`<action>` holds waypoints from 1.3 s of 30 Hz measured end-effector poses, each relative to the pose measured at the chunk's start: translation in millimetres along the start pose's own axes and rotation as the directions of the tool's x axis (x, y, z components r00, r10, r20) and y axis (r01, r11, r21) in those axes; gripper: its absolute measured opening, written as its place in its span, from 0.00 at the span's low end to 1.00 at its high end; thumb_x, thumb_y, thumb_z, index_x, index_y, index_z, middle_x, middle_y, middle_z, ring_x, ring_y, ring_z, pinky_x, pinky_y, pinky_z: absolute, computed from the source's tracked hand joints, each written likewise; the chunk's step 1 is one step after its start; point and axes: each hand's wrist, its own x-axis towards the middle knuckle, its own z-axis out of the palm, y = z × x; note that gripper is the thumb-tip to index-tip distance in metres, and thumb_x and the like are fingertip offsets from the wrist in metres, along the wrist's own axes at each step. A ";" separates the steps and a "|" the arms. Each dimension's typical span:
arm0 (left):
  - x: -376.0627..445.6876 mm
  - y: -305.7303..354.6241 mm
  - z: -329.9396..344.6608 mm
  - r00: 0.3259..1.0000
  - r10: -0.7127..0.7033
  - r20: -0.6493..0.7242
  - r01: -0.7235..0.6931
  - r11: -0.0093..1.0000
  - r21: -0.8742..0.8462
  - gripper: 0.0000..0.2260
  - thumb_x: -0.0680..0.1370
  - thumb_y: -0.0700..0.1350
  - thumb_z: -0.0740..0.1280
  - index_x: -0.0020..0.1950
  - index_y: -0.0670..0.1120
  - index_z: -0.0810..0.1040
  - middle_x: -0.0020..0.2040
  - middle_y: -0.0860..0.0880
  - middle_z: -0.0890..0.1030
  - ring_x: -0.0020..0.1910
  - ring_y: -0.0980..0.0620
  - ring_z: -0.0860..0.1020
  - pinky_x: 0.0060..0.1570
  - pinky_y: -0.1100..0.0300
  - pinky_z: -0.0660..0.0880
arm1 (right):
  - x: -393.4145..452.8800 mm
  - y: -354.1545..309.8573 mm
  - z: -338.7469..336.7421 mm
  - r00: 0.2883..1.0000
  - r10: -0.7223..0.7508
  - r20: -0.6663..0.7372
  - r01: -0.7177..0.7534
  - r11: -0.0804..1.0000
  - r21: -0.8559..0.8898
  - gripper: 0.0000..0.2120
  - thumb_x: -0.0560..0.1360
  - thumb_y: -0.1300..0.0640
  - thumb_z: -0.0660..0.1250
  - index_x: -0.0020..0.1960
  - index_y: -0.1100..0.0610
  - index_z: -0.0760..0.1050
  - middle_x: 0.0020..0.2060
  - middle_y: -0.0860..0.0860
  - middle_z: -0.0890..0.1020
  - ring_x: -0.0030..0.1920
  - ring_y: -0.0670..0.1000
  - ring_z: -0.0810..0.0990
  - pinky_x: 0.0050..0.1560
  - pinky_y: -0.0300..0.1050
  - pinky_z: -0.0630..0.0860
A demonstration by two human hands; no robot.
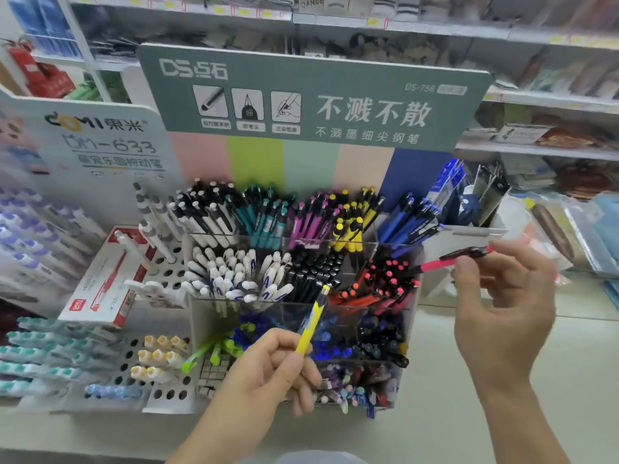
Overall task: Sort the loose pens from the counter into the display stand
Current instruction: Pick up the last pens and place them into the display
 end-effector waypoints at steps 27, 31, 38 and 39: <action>58.0 83.0 50.1 0.706 0.708 0.022 -0.402 0.375 0.835 0.19 0.75 0.50 0.72 0.65 0.48 0.79 0.59 0.53 0.77 0.61 0.56 0.75 0.64 0.67 0.69 | 27.5 -35.3 16.9 0.978 -0.053 0.203 -0.018 0.943 0.334 0.07 0.77 0.56 0.70 0.52 0.48 0.74 0.40 0.47 0.83 0.39 0.52 0.84 0.43 0.42 0.81; 98.4 95.1 31.8 0.616 0.769 0.173 -0.307 0.032 0.951 0.24 0.72 0.45 0.75 0.67 0.42 0.77 0.59 0.47 0.77 0.61 0.45 0.71 0.67 0.53 0.69 | 52.1 -22.3 30.1 0.957 -0.150 0.247 0.148 0.989 0.027 0.07 0.78 0.58 0.71 0.53 0.52 0.74 0.39 0.41 0.82 0.41 0.44 0.81 0.45 0.35 0.78; 132.6 101.1 22.7 0.625 0.759 0.184 -0.289 0.006 0.957 0.17 0.70 0.48 0.77 0.56 0.43 0.83 0.52 0.47 0.81 0.53 0.43 0.77 0.53 0.45 0.76 | 44.0 12.4 73.0 0.865 -0.089 0.494 0.213 0.956 -0.200 0.12 0.77 0.57 0.69 0.61 0.54 0.78 0.46 0.50 0.81 0.45 0.53 0.81 0.47 0.57 0.81; 133.7 102.3 23.8 0.625 0.761 0.172 -0.279 0.012 0.960 0.17 0.70 0.49 0.77 0.55 0.44 0.82 0.51 0.47 0.81 0.51 0.43 0.77 0.52 0.46 0.76 | 43.4 11.3 74.7 0.875 -0.076 0.479 0.193 0.960 -0.202 0.15 0.77 0.58 0.70 0.63 0.52 0.76 0.46 0.50 0.81 0.46 0.52 0.81 0.49 0.56 0.81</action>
